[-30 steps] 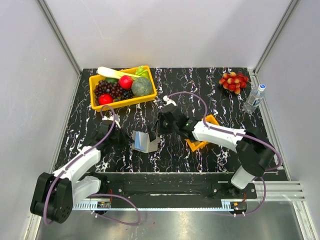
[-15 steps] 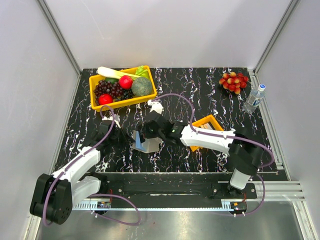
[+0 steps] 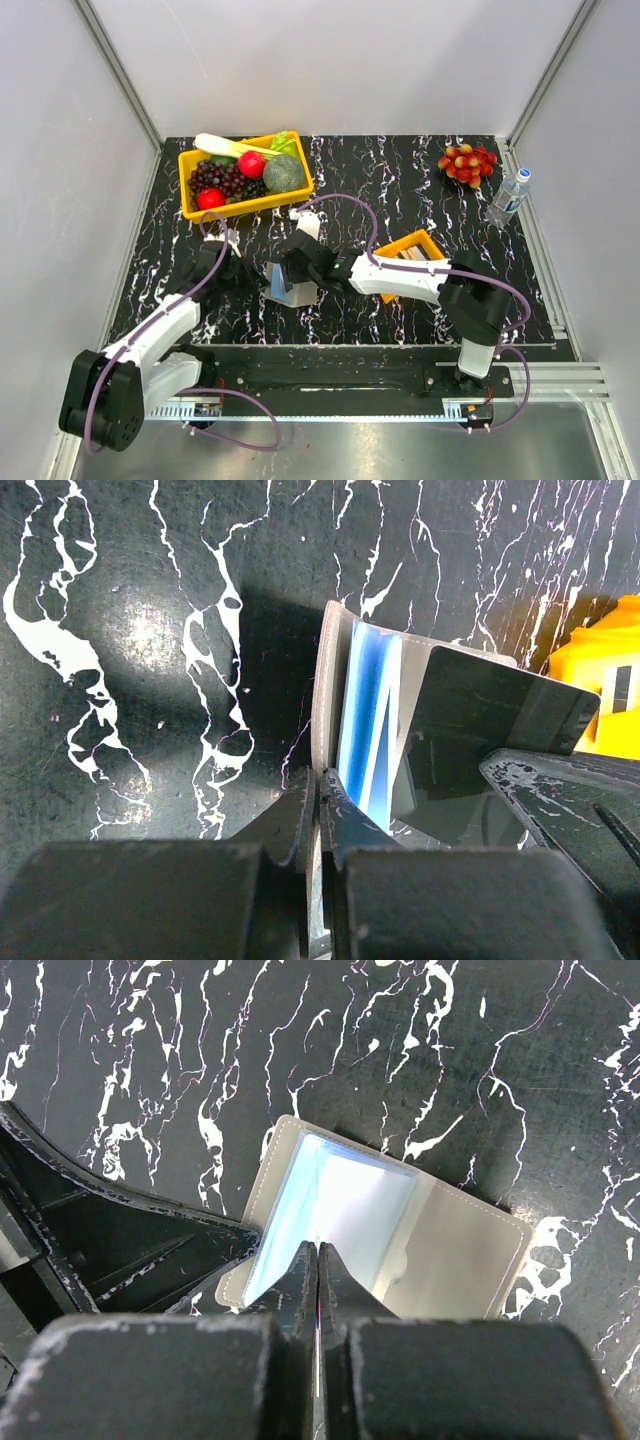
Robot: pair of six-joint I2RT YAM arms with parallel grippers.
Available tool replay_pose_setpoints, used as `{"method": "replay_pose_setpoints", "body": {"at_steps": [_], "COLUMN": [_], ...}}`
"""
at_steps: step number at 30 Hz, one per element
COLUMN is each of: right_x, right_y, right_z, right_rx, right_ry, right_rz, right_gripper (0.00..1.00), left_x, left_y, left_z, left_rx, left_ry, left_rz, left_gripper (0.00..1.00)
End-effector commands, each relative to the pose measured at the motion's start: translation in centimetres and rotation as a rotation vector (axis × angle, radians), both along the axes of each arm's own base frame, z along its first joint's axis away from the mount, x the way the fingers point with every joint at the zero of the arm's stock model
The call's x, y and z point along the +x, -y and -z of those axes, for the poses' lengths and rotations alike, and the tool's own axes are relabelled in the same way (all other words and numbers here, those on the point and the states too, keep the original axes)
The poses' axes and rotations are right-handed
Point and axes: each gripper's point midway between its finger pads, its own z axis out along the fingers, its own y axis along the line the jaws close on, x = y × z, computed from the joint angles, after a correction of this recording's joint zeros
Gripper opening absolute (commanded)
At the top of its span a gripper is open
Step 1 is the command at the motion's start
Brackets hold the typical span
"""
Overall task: Put the credit cards into the card holder
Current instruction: Open the card holder at the center of the board, then insert the credit card into the card slot.
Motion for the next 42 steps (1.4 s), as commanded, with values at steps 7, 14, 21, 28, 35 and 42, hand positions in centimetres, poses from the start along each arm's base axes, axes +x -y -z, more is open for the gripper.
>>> {"method": "replay_pose_setpoints", "body": {"at_steps": [7, 14, 21, 28, 35, 42], "right_x": [0.3, -0.1, -0.2, -0.2, 0.0, -0.1], "right_y": [-1.4, -1.7, -1.6, -2.3, -1.9, -0.3], "right_z": [-5.2, -7.0, -7.3, -5.2, -3.1, -2.4], "right_rx": [0.07, 0.082, 0.07, 0.046, -0.014, -0.051], "right_ry": [0.121, 0.165, 0.187, 0.158, 0.145, 0.155], "right_rz": [0.001, 0.0, 0.006, 0.002, 0.016, 0.037], "right_gripper": [0.0, 0.0, 0.0, 0.0, 0.0, 0.0], "left_x": [1.0, 1.0, 1.0, 0.9, 0.9, 0.8], "left_y": [0.6, 0.6, 0.6, 0.6, 0.6, 0.4], "left_z": [-2.2, -2.2, -2.3, -2.3, -2.3, -1.8], "left_rx": [-0.037, -0.037, -0.037, -0.043, -0.047, -0.039], "left_ry": [0.062, 0.06, 0.062, 0.062, 0.062, 0.052], "left_rz": [0.0, 0.0, -0.002, -0.009, -0.014, -0.023], "left_gripper": [0.0, 0.0, 0.0, 0.0, 0.0, 0.0]}}
